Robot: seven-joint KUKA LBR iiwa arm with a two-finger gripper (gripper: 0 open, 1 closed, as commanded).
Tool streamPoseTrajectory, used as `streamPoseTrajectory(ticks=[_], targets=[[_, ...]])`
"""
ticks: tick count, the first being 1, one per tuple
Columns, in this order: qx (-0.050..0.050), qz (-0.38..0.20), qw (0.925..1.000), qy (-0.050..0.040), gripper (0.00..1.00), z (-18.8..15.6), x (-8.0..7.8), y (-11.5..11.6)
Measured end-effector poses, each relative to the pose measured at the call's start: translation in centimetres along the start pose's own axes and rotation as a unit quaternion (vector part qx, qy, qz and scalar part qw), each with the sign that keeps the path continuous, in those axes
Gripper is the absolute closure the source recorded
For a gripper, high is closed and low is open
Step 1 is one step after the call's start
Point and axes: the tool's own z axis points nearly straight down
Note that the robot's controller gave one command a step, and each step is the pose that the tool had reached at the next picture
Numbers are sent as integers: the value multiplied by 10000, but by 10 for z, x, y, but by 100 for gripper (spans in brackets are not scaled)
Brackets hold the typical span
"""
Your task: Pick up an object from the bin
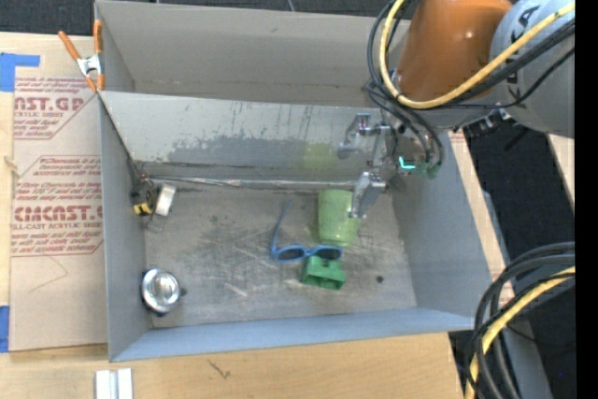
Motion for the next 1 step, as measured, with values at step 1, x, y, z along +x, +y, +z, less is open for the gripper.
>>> streamPoseTrajectory(ticks=[1], targets=[[-6, 759, 9971, 11, 0, 123, 31, 47]])
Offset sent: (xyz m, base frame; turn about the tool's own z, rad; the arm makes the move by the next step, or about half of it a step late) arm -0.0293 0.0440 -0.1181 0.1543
